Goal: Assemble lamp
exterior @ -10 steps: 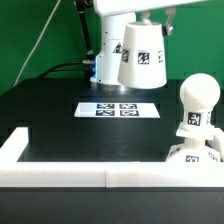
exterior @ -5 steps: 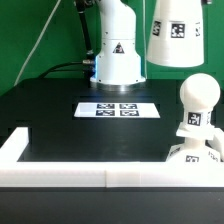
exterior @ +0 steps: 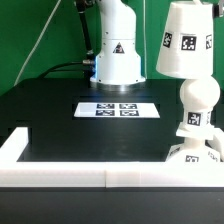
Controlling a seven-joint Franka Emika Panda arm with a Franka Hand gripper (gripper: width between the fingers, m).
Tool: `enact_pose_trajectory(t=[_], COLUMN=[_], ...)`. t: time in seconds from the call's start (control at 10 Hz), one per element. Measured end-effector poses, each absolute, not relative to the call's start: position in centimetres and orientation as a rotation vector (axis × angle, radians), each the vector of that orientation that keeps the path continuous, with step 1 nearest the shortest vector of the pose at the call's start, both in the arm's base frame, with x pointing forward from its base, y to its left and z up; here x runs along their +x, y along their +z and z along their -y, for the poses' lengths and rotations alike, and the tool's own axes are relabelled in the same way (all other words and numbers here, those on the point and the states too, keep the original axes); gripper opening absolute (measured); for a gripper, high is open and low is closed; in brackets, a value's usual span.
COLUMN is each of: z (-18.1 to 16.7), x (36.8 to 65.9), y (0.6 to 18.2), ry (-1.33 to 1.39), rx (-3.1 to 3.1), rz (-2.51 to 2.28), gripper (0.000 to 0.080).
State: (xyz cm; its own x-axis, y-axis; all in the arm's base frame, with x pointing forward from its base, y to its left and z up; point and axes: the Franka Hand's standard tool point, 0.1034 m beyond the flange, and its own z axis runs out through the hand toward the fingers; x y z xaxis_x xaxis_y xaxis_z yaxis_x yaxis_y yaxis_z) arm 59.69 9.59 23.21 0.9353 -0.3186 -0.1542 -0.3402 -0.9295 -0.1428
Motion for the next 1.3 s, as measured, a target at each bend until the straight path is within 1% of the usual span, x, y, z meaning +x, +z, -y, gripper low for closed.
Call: enact_pose_trajectory(t=[0.2, 0.3, 0.5, 0.6, 0.8, 1.0, 1.2, 1.3], z=[-9.6, -10.0, -10.6, -10.7, -10.8, -10.7, -10.8, -10.7], x=[59.7, 60.2, 62.0, 62.4, 62.7, 62.3, 62.3, 62.1], y=[23.2, 23.0, 22.9, 22.6, 20.9, 19.5, 18.9, 18.3], ry=[0.189, 0.170, 0.149, 0.144, 0.101, 0.099, 0.085, 0.088], rx=[-2.925, -2.927, -2.929, -2.931, -2.937, -2.942, -2.944, -2.946], rz=[-0.501, -0.494, -0.481, -0.479, -0.475, -0.481, -0.483, -0.487], gripper=[0.0045, 0.0045, 0.0045, 0.0045, 0.0045, 0.0045, 0.0045, 0.0045])
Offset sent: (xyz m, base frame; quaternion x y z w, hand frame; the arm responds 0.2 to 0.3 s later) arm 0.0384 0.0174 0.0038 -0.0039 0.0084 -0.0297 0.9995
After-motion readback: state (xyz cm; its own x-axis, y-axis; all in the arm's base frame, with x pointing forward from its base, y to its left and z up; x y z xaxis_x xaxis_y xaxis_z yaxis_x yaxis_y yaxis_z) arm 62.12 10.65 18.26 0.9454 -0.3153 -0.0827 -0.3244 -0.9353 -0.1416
